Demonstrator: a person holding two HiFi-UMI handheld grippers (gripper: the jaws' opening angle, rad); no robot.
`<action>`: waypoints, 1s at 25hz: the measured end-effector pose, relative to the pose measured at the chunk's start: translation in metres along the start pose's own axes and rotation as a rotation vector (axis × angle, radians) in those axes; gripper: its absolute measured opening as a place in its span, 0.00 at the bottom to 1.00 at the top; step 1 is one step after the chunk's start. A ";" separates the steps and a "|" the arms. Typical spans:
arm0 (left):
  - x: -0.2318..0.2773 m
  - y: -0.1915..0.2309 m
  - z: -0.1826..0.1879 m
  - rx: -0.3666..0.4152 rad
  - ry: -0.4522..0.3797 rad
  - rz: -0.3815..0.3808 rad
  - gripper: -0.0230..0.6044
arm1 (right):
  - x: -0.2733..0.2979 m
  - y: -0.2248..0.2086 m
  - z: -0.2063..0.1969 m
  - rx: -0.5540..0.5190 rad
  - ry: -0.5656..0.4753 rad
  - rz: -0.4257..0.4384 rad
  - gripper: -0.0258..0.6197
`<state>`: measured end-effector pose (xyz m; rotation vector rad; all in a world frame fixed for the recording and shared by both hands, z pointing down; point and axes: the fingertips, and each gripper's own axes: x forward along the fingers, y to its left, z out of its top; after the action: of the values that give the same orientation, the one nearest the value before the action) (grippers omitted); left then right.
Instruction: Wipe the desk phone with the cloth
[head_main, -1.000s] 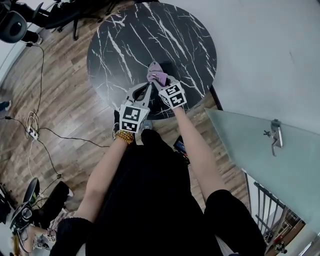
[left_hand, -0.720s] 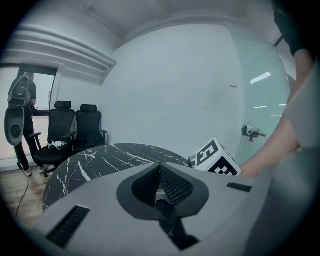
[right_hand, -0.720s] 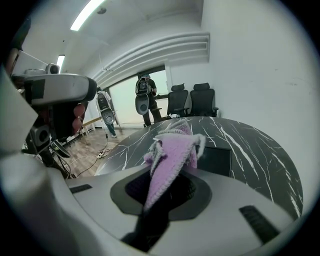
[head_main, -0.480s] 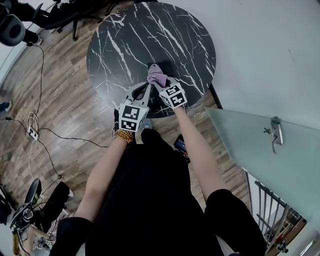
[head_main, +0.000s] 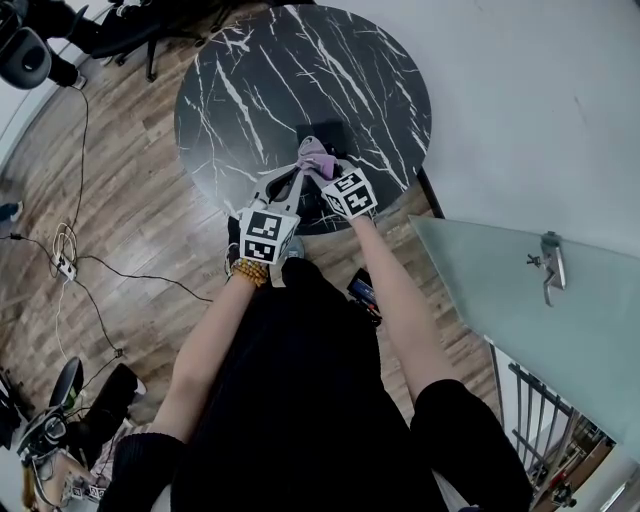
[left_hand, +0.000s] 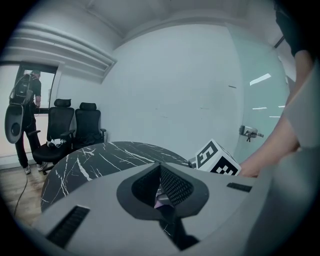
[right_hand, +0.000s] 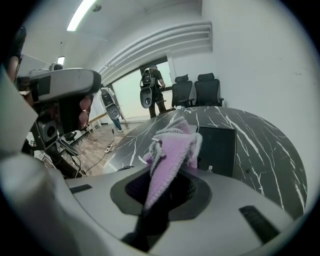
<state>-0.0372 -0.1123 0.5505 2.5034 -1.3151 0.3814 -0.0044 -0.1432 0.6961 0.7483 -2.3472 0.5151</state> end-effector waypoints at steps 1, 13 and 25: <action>0.000 0.000 0.000 0.000 0.000 0.000 0.06 | 0.000 0.001 -0.001 0.003 0.004 0.001 0.16; -0.002 -0.004 -0.006 0.017 0.010 0.000 0.06 | -0.004 0.011 -0.021 0.050 0.040 0.035 0.16; -0.003 -0.010 -0.009 0.019 0.018 -0.007 0.06 | -0.009 0.018 -0.039 0.098 0.058 0.058 0.16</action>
<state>-0.0317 -0.1013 0.5560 2.5139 -1.3012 0.4154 0.0068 -0.1058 0.7160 0.7019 -2.3084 0.6722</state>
